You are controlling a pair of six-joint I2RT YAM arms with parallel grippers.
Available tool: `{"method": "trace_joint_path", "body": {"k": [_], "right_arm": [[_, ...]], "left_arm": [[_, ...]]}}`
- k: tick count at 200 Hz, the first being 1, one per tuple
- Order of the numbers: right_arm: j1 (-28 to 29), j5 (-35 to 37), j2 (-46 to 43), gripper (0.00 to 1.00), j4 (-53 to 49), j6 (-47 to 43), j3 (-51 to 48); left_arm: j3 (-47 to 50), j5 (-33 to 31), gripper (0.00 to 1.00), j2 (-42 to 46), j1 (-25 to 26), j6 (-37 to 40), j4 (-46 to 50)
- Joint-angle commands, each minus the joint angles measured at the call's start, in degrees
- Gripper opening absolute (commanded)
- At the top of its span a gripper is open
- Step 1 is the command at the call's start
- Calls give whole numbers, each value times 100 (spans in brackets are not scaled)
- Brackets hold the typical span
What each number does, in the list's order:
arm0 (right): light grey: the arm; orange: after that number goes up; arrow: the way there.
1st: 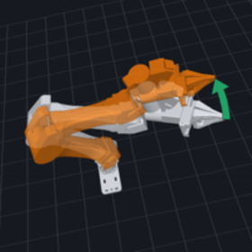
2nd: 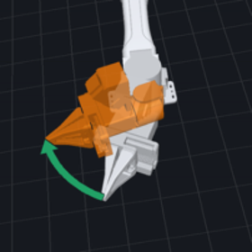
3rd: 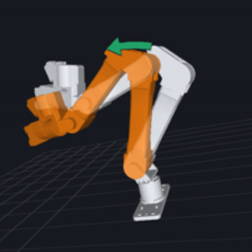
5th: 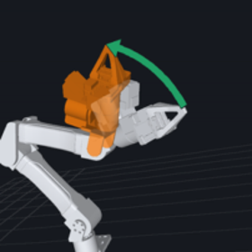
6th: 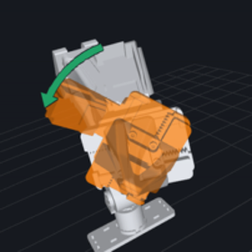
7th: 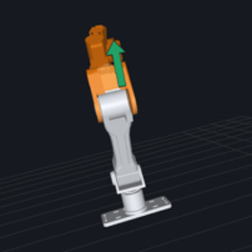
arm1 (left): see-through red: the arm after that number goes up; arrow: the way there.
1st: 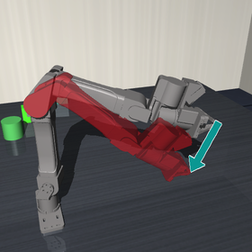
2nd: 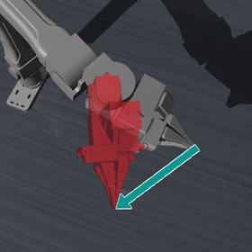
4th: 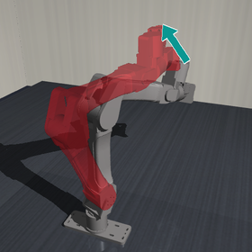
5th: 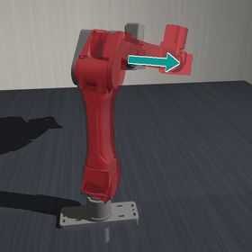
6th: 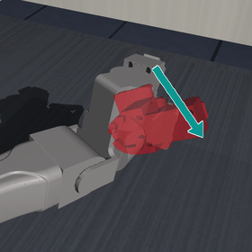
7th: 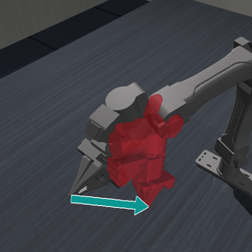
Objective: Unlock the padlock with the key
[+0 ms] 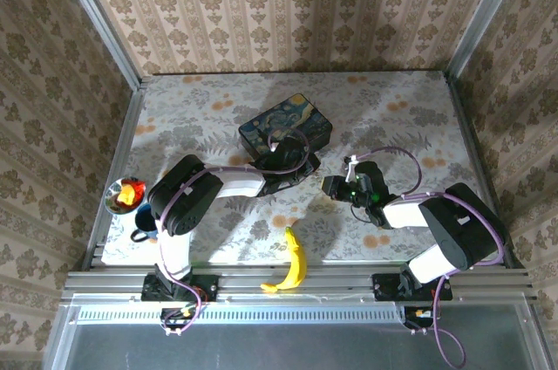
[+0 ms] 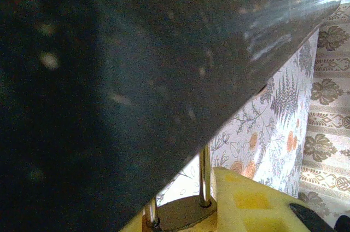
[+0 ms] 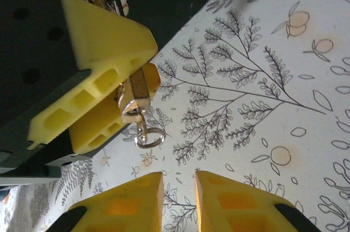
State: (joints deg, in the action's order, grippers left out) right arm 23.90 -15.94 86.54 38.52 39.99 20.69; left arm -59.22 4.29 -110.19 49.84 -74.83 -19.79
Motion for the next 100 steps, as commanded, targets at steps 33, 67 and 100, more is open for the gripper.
{"method": "trace_joint_path", "body": {"k": [33,67,100], "right_arm": [[-87,-168,19,21,327,-149,124],[-112,-336,239,22,638,-89,188],[-114,-419,432,23,823,-52,311]], "left_arm": [[95,674,0,-37,135,-252,134],[96,691,0,-37,133,-252,131],[96,730,0,-55,131,-276,107]]}}
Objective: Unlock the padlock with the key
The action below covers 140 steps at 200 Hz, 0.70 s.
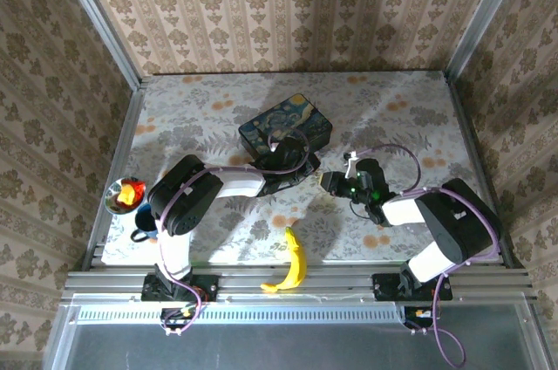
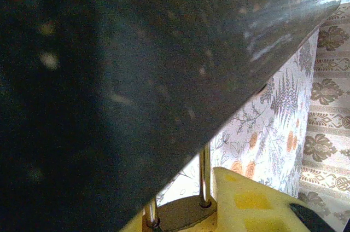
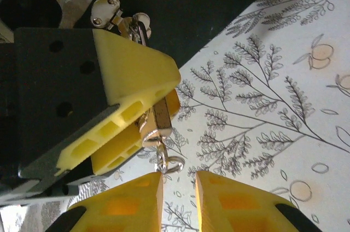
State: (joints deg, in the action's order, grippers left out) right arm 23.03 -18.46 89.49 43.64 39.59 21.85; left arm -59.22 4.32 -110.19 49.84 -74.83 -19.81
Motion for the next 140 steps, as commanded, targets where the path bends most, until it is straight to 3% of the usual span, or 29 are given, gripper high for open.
{"method": "trace_joint_path", "body": {"k": [1,79,116,140], "right_arm": [[-26,-167,142,23,312,-13,196],[-78,-254,675,19,628,130,399],[-88,-361,871,0,998,291,373],[-121,-408,979,0,1261,495,382]], "left_arm": [[95,728,0,-55,135,-277,109],[69,790,0,-70,135,-252,101],[60,808,0,-81,139,-234,107],[47,841,0,-99,142,-217,110]]}}
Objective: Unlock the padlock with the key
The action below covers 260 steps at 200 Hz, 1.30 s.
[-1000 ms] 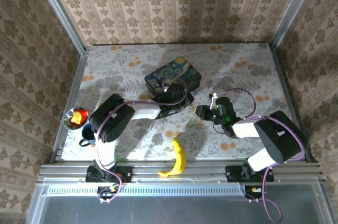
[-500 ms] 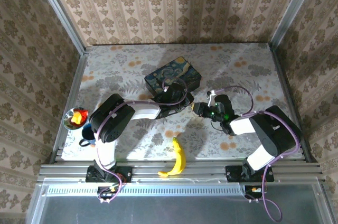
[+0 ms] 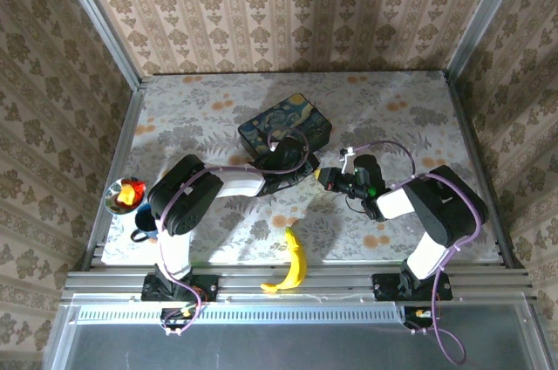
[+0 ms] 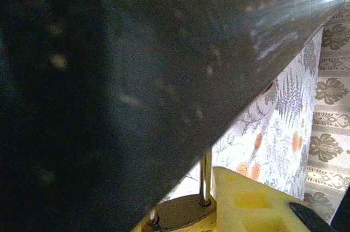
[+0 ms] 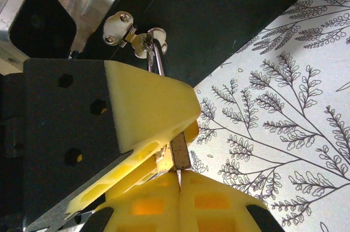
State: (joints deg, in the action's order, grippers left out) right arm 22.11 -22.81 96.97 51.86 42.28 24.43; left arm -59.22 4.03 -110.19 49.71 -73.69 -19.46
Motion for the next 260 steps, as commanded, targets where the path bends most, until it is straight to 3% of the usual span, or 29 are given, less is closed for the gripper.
{"method": "trace_joint_path", "body": {"k": [1,54,60,69,74,108,204,260], "right_arm": [[-30,24,237,0,453,240,124],[-145,-259,629,0,1564,1063,203],[-145,-251,634,0,1590,1103,203],[-145,-219,622,0,1577,1119,203],[-145,-184,609,0,1539,1124,203],[-145,-80,560,0,1397,1115,160],[-117,-42,534,0,1380,1230,204],[-75,-41,507,0,1338,1230,229]], "left_arm": [[45,870,0,-99,158,-330,75],[14,941,0,-162,216,-318,11],[39,941,6,-160,205,-311,-52],[109,926,33,-144,186,-309,-182],[158,904,40,-118,179,-314,-249],[346,665,50,53,121,-172,-347],[919,-152,50,135,-1,-85,-1156],[946,-331,35,42,-30,21,-1383]]}}
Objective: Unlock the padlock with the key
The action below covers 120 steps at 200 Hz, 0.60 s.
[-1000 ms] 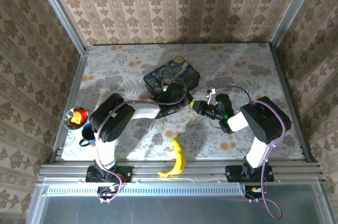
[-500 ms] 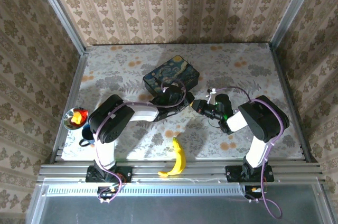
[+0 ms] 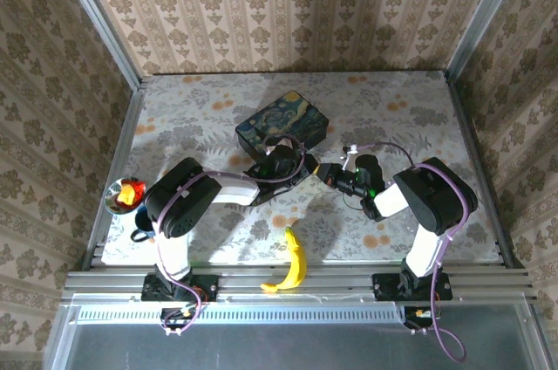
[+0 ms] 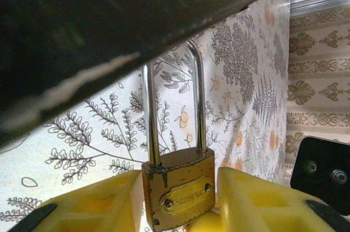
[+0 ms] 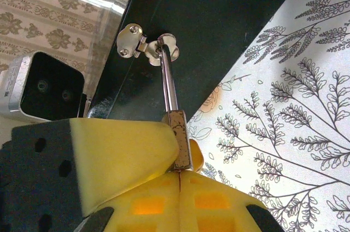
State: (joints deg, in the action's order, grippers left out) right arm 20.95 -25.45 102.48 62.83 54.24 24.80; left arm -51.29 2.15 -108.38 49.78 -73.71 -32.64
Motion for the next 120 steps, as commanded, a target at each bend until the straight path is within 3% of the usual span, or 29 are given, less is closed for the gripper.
{"method": "trace_joint_path", "body": {"k": [1,36,67,107,120], "right_arm": [[41,224,-43,0,240,34,192],[58,206,-7,0,232,30,236],[78,197,13,0,221,41,271],[83,231,-123,13,-24,-59,324],[85,292,-238,18,-201,-143,316]], "left_arm": [[153,-144,35,-140,-37,24,-66],[199,-180,29,-209,-38,50,-260],[285,-215,17,-254,-47,58,-537],[304,-216,0,-214,-68,147,-543],[304,-200,0,-219,-72,147,-533]]}}
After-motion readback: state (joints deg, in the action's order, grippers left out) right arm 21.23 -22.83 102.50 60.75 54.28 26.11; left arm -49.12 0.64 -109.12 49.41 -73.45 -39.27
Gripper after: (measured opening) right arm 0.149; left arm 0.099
